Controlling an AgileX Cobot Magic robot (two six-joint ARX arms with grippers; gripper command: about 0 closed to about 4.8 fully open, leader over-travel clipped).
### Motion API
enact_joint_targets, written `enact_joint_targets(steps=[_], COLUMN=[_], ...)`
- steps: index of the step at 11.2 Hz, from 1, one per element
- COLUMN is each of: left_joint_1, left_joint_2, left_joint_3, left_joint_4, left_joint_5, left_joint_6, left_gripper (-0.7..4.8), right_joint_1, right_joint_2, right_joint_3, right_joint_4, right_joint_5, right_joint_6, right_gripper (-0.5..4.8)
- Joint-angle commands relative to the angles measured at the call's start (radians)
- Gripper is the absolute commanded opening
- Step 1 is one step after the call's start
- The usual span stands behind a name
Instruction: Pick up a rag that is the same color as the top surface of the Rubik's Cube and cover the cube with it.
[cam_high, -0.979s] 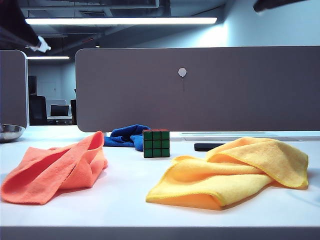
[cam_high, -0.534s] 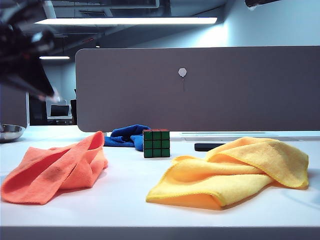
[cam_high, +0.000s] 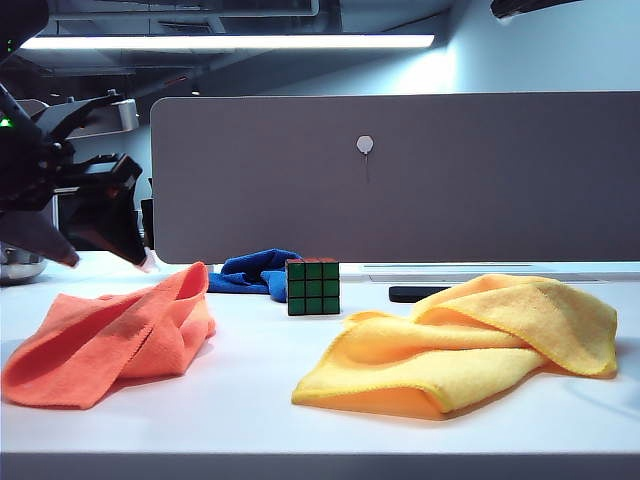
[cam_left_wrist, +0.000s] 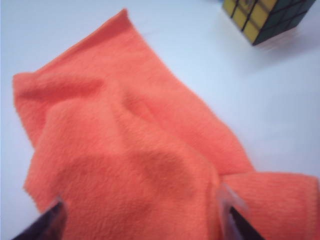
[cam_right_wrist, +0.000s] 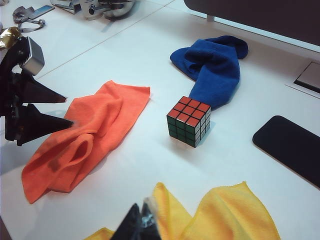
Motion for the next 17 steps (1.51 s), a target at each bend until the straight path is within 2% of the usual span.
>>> enact_joint_targets(steps=[1,2,4,5,6,9,12,15,16,17], left_joint_1=[-0.002,-0.002,-0.002,-0.002,-0.002,-0.002,-0.002,-0.002,-0.002,-0.002], left_joint_2=[-0.003,-0.003,-0.003,-0.003,-0.002,-0.002,0.013,0.154,0.154,0.154], left_joint_3=[0.004,0.004,0.004,0.003,0.003,0.003,0.003,0.003,0.003,0.003], left_joint_4=[0.034,0.034,0.030,0.018,-0.008,-0.033,-0.028,-0.002,0.012,0.025], left_joint_5=[0.136,0.236,0.315,0.299,0.232,0.110,0.111,0.114,0.114,0.114], left_joint_6=[-0.039,-0.042,-0.067,-0.067,-0.067,-0.060,-0.060,-0.060,-0.060,-0.060], left_gripper=[4.09,4.09,4.09,4.09,4.09,4.08,4.07,4.03,3.40,2.18], right_joint_1=[0.000,0.000,0.000,0.000,0.000,0.000,0.000,0.000,0.000,0.000], right_joint_2=[-0.002,-0.001,-0.001,-0.001,0.000,0.001,0.002,0.002,0.002,0.002], right_joint_3=[0.003,0.003,0.003,0.003,0.003,0.003,-0.001,-0.002,-0.002,-0.002], right_joint_4=[0.010,0.010,0.010,0.010,0.010,0.010,0.010,0.010,0.010,0.010], right_joint_5=[-0.001,-0.002,-0.001,-0.002,-0.002,-0.002,-0.002,-0.002,-0.001,-0.001], right_joint_6=[0.001,0.001,0.001,0.001,0.001,0.001,0.001,0.001,0.001,0.001], right_gripper=[-0.01,-0.01,-0.01,-0.01,-0.01,-0.01,-0.01,-0.01,-0.01,-0.01])
